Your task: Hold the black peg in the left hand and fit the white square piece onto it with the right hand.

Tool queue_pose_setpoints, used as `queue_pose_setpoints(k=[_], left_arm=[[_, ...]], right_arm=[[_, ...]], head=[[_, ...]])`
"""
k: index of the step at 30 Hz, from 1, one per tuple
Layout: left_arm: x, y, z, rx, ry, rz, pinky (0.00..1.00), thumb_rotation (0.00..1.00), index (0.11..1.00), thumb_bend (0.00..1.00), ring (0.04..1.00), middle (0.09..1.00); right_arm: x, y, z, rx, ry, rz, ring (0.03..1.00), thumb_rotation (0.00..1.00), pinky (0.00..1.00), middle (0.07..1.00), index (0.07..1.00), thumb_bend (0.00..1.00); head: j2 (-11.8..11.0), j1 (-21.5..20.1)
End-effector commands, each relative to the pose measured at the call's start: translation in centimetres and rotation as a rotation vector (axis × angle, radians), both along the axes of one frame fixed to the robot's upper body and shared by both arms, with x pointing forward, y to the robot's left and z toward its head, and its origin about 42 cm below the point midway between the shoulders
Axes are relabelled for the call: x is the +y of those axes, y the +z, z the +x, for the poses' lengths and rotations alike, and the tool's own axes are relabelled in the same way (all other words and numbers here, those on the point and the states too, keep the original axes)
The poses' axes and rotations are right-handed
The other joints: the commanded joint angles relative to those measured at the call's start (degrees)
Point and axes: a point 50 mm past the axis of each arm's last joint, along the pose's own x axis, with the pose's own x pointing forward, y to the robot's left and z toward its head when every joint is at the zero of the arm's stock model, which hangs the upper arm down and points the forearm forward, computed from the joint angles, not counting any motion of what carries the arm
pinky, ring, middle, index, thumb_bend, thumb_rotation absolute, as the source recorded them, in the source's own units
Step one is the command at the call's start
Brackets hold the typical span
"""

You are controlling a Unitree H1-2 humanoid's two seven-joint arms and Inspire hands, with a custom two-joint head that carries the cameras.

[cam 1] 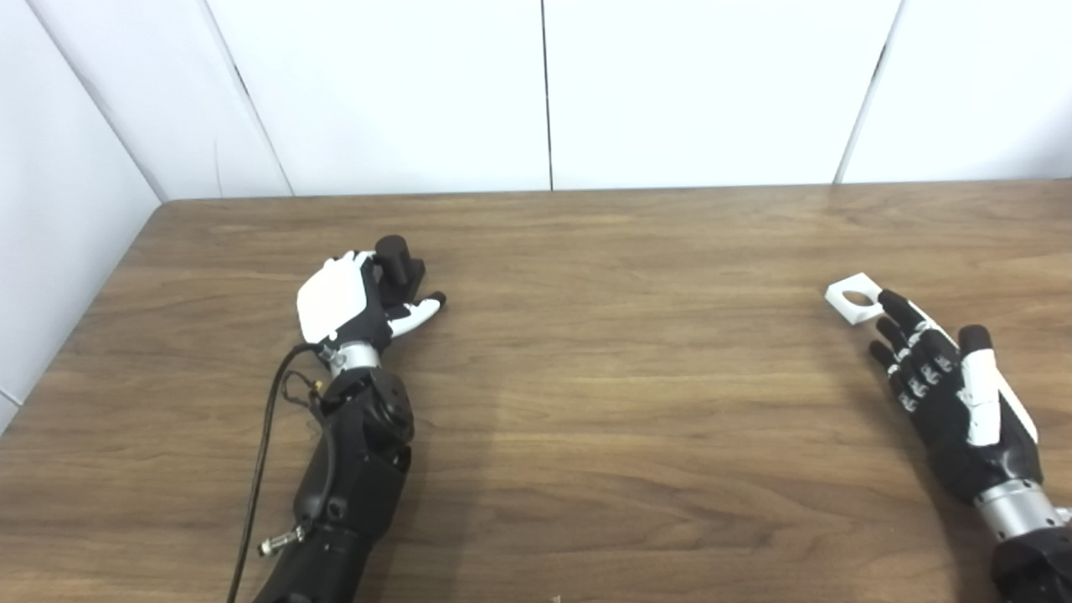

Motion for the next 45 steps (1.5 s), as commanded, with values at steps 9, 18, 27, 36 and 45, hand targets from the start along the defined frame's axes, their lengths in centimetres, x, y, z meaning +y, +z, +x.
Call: queue_pose_setpoints(k=[9, 18, 27, 36, 45], left_arm=[[0.4, 2.3, 1.4, -0.065, 0.007, 0.064, 0.92, 0.38, 0.665, 0.73, 0.949, 0.901], [0.7, 2.3, 0.7, -0.115, 0.008, 0.017, 0.91, 0.09, 0.515, 0.61, 0.954, 0.874], [0.8, 2.2, 0.4, -0.124, 0.005, -0.017, 0.97, 0.05, 0.483, 0.52, 0.966, 0.868], [0.8, 2.1, -0.2, -0.124, -0.005, -0.030, 0.96, 0.05, 0.483, 0.52, 0.969, 0.874], [0.0, 2.5, -0.9, -0.130, -0.032, -0.090, 0.93, 0.05, 0.483, 0.52, 0.972, 0.867]], right_arm=[[-0.5, -1.0, -0.7, 0.032, -0.007, 0.016, 1.000, 0.98, 0.99, 0.996, 0.898, 0.68], [-0.5, -1.1, -0.6, 0.036, 0.004, 0.031, 1.000, 0.94, 1.00, 0.991, 0.897, 0.71], [-0.7, -0.8, -0.4, 0.028, 0.004, 0.014, 1.000, 0.96, 1.00, 0.988, 0.892, 0.69], [-0.7, -0.5, -0.5, 0.021, 0.013, 0.008, 1.000, 0.98, 0.99, 0.994, 0.908, 0.67], [-0.7, -0.4, -0.5, 0.020, 0.006, 0.000, 1.000, 0.98, 0.99, 0.991, 0.906, 0.68]], head=[[0.2, 0.7], [0.4, 1.1], [0.6, 1.1], [0.9, 1.2], [1.1, 0.2]])
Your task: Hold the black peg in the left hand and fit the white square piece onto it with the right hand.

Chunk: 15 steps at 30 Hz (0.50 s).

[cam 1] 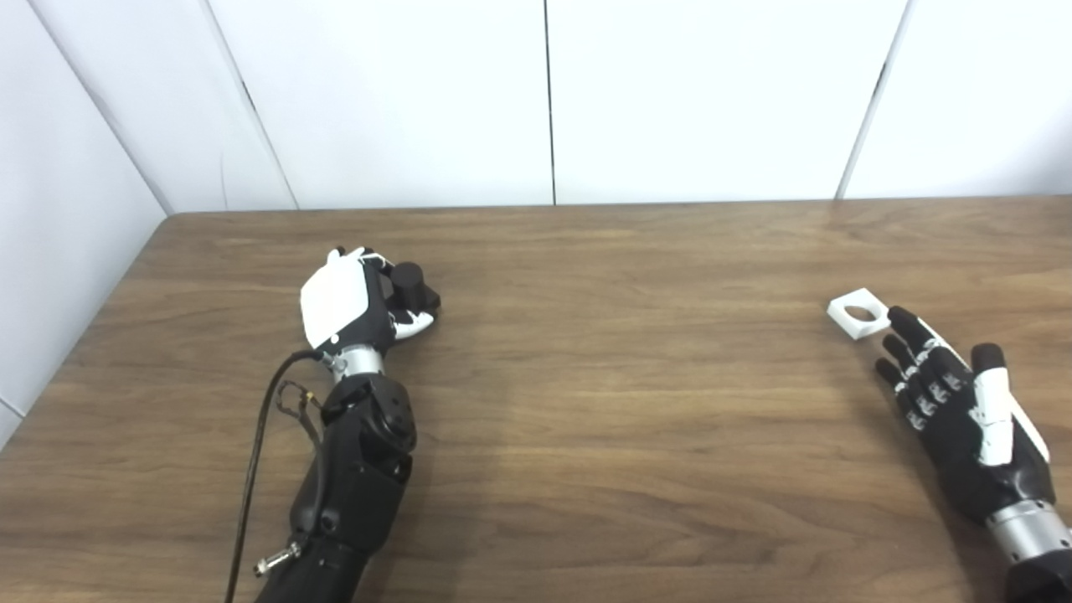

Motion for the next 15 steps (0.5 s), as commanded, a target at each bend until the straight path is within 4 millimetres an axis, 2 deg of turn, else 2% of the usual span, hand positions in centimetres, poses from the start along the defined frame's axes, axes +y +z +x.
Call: queue_pose_setpoints(k=[1, 8, 15], left_arm=[[-0.3, 1.3, 0.0, -0.034, -0.017, -0.023, 0.93, 0.05, 0.483, 0.52, 0.970, 0.864], [-2.0, 2.4, -1.3, -0.041, -0.089, -0.064, 0.85, 0.05, 0.484, 0.52, 0.954, 0.845], [-4.8, 2.9, -3.9, -0.036, -0.187, -0.071, 0.84, 0.05, 0.487, 0.52, 0.950, 0.842]], right_arm=[[-0.2, -0.5, -0.4, 0.019, -0.008, -0.011, 1.000, 0.98, 0.98, 0.990, 0.906, 0.69], [0.4, -0.4, -0.3, 0.027, -0.005, -0.005, 1.000, 0.97, 0.99, 0.992, 0.912, 0.68], [1.0, -0.4, -0.1, 0.022, 0.014, -0.020, 1.000, 1.00, 1.00, 1.000, 0.919, 0.68]], head=[[0.1, -0.1], [0.0, -1.0], [0.0, -1.9]])
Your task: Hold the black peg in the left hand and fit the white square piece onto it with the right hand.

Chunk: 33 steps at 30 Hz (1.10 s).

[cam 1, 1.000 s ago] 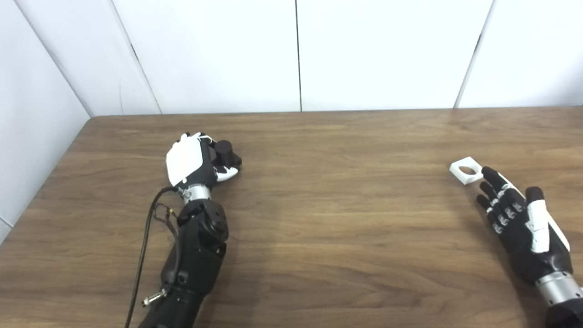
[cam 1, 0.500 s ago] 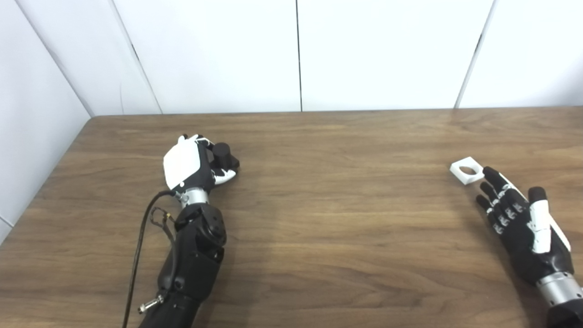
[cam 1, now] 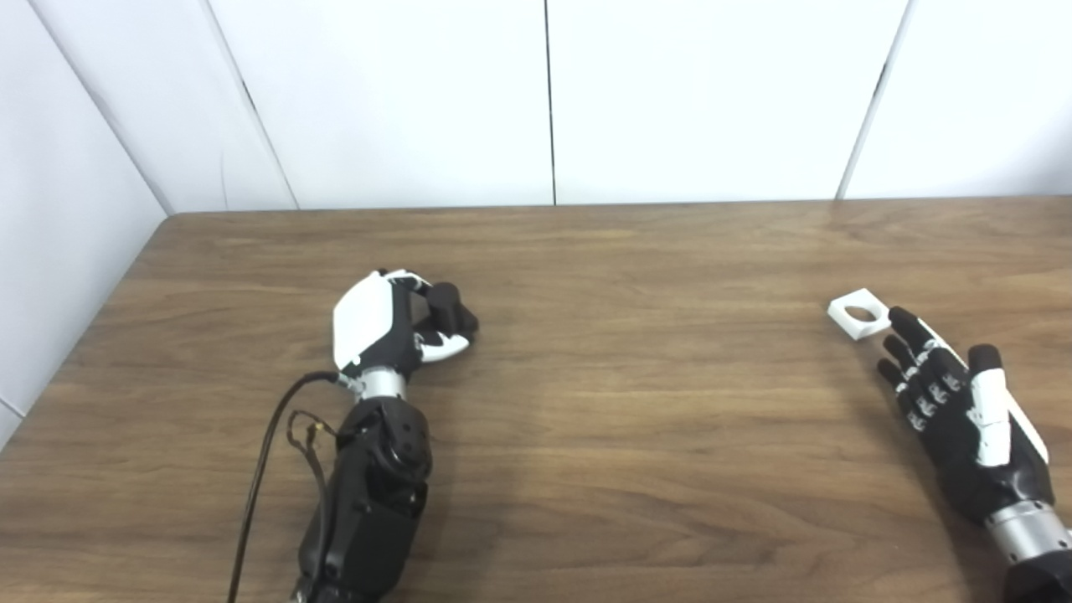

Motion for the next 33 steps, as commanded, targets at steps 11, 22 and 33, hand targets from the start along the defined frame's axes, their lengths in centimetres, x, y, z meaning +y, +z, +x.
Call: queue_pose_setpoints(k=[11, 22, 33], left_arm=[[-5.0, 1.3, -4.8, -0.078, -0.204, 0.089, 0.78, 0.06, 0.487, 0.52, 0.908, 0.831], [-9.0, 1.5, -9.6, -0.038, -0.363, 0.025, 0.82, 0.06, 0.489, 0.52, 0.937, 0.853], [-9.9, 1.3, -11.8, -0.016, -0.466, 0.009, 0.81, 0.06, 0.488, 0.52, 0.944, 0.864]], right_arm=[[1.7, 0.0, -0.4, 0.010, 0.006, 0.019, 1.000, 1.00, 1.00, 1.000, 0.924, 0.67], [3.0, 0.3, -0.4, 0.009, -0.019, 0.034, 1.000, 0.98, 1.00, 0.998, 0.925, 0.72], [3.9, 0.6, -0.1, 0.002, -0.029, 0.045, 1.000, 0.99, 1.00, 0.997, 0.917, 0.69]], head=[[0.4, -2.4], [0.9, -4.6], [1.8, -7.3]])
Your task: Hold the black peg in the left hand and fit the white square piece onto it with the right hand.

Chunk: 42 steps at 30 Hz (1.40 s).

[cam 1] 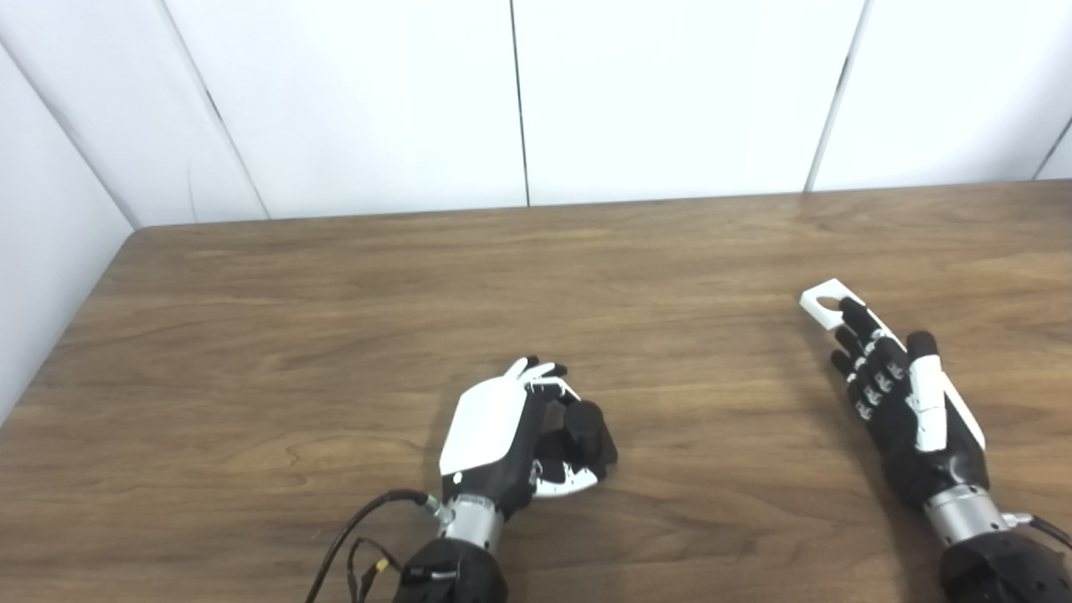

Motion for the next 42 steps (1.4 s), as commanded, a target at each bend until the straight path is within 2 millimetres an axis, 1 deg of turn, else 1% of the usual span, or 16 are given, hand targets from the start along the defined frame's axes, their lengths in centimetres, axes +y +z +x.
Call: queue_pose_setpoints(k=[1, 4, 7, 9, 12, 16, 18, 19, 20, 22, 23, 26, 28, 30, 34, 42], left_arm=[[-0.1, 1.0, -0.1, -0.053, -0.029, 0.009, 0.81, 0.06, 0.488, 0.52, 0.944, 0.865], [-0.1, 1.0, -0.3, -0.054, -0.037, 0.010, 0.82, 0.06, 0.489, 0.52, 0.941, 0.863], [0.0, 1.0, -0.4, -0.051, -0.040, 0.003, 0.82, 0.06, 0.488, 0.52, 0.939, 0.860], [0.1, 0.9, -0.5, -0.048, -0.041, 0.005, 0.82, 0.06, 0.488, 0.52, 0.940, 0.859], [0.3, 0.8, -0.5, -0.043, -0.043, 0.008, 0.82, 0.06, 0.489, 0.52, 0.941, 0.858], [0.5, 0.9, -0.4, -0.046, -0.045, 0.020, 0.81, 0.06, 0.489, 0.52, 0.936, 0.854], [0.7, 0.8, -0.3, -0.054, -0.045, 0.028, 0.80, 0.06, 0.489, 0.52, 0.928, 0.850], [0.8, 0.8, -0.3, -0.056, -0.045, 0.030, 0.80, 0.06, 0.489, 0.52, 0.926, 0.848], [0.8, 0.7, -0.3, -0.058, -0.043, 0.028, 0.80, 0.06, 0.489, 0.52, 0.925, 0.848], [0.9, 0.6, -0.3, -0.058, -0.040, 0.027, 0.78, 0.06, 0.488, 0.52, 0.923, 0.848], [0.9, 0.6, -0.4, -0.056, -0.038, 0.024, 0.78, 0.06, 0.488, 0.52, 0.923, 0.848], [1.0, 0.5, -0.5, -0.050, -0.038, 0.022, 0.79, 0.06, 0.488, 0.52, 0.928, 0.851], [1.0, 0.5, -0.6, -0.049, -0.039, 0.022, 0.79, 0.06, 0.488, 0.52, 0.929, 0.853], [1.0, 0.4, -0.6, -0.045, -0.039, 0.021, 0.79, 0.06, 0.489, 0.52, 0.930, 0.856], [0.8, 0.2, -0.6, -0.042, -0.041, 0.015, 0.80, 0.06, 0.488, 0.52, 0.931, 0.854], [0.7, -0.1, -0.6, -0.045, -0.031, 0.009, 0.78, 0.06, 0.488, 0.52, 0.933, 0.856]], right_arm=[[0.6, 0.7, 0.3, -0.013, 0.015, 0.005, 1.000, 0.99, 1.00, 0.996, 0.917, 0.69], [0.7, 1.0, 0.3, -0.012, 0.012, 0.001, 1.000, 0.99, 1.00, 0.995, 0.920, 0.69], [0.5, 1.5, 0.4, -0.012, 0.000, -0.023, 1.000, 0.93, 1.00, 0.987, 0.905, 0.67], [0.2, 2.0, 0.8, -0.041, -0.011, -0.069, 1.000, 0.85, 1.00, 0.980, 0.898, 0.66], [0.0, 2.9, 1.4, -0.060, -0.030, -0.100, 1.000, 0.73, 0.97, 0.970, 0.887, 0.71], [-0.2, 4.5, 2.4, -0.105, -0.044, -0.193, 0.975, 0.60, 0.93, 0.963, 0.877, 0.73], [-0.9, 6.2, 3.6, -0.146, -0.071, -0.412, 0.979, 0.57, 0.93, 0.968, 0.869, 0.75], [-1.1, 6.8, 3.9, -0.159, -0.080, -0.486, 0.982, 0.56, 0.93, 0.969, 0.866, 0.76], [-1.6, 8.0, 4.9, -0.180, -0.078, -0.615, 0.983, 0.55, 0.94, 0.969, 0.864, 0.76], [-2.5, 9.9, 6.6, -0.213, -0.067, -0.800, 0.966, 0.46, 0.93, 0.954, 0.847, 0.79], [-3.0, 11.0, 7.6, -0.220, -0.059, -0.903, 0.964, 0.44, 0.94, 0.951, 0.843, 0.79], [-3.8, 13.9, 9.7, -0.214, -0.019, -1.106, 0.988, 0.36, 0.94, 0.953, 0.827, 0.84], [-4.0, 15.0, 10.7, -0.213, 0.006, -1.184, 0.999, 0.27, 0.93, 0.950, 0.807, 0.87], [-4.1, 15.6, 11.4, -0.197, 0.023, -1.243, 1.000, 0.25, 0.95, 0.952, 0.804, 0.88], [-4.2, 16.0, 13.0, -0.178, 0.069, -1.354, 1.000, 0.23, 0.99, 0.961, 0.792, 0.91], [-4.6, 16.6, 15.0, -0.126, 0.111, -1.539, 1.000, 0.19, 1.00, 0.952, 0.780, 0.91]], head=[[0.2, -0.2], [0.4, -0.8], [0.6, -1.2], [0.8, -1.6], [0.9, -1.8], [1.0, -1.9], [1.2, -2.1], [1.2, -2.1], [1.1, -2.4], [1.1, -2.6], [0.9, -3.3], [0.5, -4.2], [0.3, -4.7], [0.2, -4.8], [-0.4, -5.0], [-1.1, -5.3]])
